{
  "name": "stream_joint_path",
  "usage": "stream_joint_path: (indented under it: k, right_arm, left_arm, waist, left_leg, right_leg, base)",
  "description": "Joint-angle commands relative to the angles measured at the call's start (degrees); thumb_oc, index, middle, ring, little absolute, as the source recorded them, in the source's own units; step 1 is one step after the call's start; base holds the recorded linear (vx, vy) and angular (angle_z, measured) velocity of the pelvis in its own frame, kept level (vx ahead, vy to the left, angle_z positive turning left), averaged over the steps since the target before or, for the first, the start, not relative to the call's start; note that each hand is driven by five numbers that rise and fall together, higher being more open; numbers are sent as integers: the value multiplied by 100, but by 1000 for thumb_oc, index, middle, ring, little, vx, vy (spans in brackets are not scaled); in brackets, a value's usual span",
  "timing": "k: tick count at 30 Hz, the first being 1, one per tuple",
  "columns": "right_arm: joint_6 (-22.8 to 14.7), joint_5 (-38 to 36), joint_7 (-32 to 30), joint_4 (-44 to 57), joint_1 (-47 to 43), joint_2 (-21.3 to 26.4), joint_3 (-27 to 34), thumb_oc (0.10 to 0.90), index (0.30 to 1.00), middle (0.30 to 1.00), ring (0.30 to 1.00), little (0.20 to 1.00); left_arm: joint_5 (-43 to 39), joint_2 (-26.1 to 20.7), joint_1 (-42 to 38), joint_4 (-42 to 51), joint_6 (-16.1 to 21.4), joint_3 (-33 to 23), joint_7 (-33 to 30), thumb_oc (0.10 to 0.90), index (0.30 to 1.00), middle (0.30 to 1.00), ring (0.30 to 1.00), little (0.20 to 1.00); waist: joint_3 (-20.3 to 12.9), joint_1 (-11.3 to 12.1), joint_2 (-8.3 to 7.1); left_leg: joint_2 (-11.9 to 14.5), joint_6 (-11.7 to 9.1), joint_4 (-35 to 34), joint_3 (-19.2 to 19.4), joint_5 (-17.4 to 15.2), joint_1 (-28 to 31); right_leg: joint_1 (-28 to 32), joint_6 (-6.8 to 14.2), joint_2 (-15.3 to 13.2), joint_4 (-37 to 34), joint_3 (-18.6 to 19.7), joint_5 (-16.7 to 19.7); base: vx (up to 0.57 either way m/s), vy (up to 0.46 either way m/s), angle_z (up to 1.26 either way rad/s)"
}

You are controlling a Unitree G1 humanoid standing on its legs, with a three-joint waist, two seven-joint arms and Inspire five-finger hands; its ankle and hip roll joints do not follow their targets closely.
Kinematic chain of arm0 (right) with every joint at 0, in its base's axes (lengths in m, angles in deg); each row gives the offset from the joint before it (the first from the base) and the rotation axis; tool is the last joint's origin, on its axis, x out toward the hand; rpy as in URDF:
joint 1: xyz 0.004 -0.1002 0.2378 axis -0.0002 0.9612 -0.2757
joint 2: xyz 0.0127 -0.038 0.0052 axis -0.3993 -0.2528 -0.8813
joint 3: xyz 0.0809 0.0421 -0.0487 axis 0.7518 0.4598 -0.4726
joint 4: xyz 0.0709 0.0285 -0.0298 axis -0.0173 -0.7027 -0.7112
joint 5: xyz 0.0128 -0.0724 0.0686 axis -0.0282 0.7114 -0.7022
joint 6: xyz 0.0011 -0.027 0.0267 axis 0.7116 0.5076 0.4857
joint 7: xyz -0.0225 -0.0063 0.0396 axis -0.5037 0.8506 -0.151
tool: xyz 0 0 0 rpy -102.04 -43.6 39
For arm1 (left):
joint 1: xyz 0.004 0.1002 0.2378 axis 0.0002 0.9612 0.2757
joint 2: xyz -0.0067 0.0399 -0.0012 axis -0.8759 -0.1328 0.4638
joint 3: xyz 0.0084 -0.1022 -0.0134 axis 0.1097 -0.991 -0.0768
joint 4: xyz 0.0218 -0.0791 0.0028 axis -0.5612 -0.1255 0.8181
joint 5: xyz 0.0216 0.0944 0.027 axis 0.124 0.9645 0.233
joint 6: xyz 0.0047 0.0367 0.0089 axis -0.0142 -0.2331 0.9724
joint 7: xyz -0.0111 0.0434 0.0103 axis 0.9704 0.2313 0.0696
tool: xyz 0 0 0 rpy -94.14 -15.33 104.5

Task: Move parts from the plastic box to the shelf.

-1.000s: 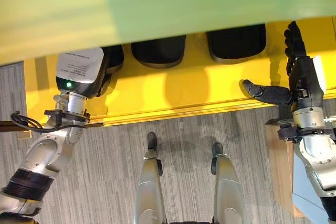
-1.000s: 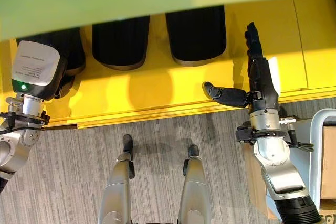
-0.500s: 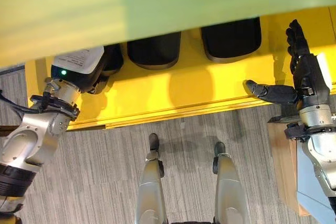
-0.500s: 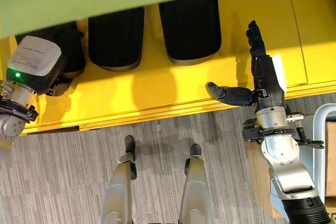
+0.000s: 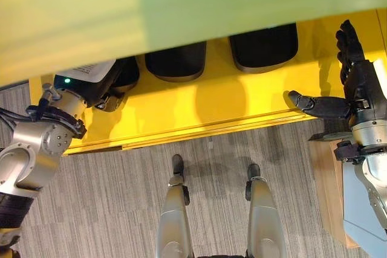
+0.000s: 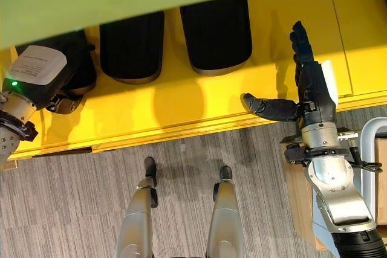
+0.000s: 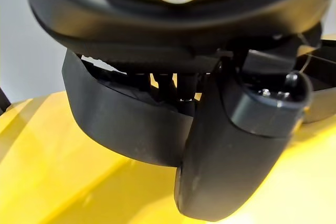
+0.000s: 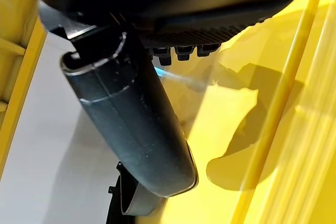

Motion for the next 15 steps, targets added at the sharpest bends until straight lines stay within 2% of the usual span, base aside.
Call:
stream_joint_path:
  k: [1,8,15]
  right_arm:
    - [-421,-154,-65,543,-409,130,713,900,1000,1000,1000,1000]
    - [-385,-145,-66,592,-372,128,781,900,1000,1000,1000,1000]
    - [-343,-152,-32,630,-285,114,861,900,1000,1000,1000,1000]
  left_arm:
    - [-402,-405,565,19,17,36,782,900,1000,1000,1000,1000]
    - [-668,-406,660,77,-64,-75,1100,900,1000,1000,1000,1000]
    - [-1300,-325,862,182,-46,-259,1405,900,1000,1000,1000,1000]
  waist:
    - [-382,-54,-227]
    - [-374,-66,-214]
    - [-407,-65,-194]
  left_leg:
    - [-151,364,439,516,-709,185]
    - [-152,360,431,532,-725,248]
    - [-166,367,402,562,-748,344]
  right_leg:
    - [349,-439,75,-351,-714,153]
    - [411,-453,79,-324,-726,106]
    - [498,-451,65,-381,-756,107]
  base:
    - [0,0,0]
    - [0,0,0]
    - [16,2,0]
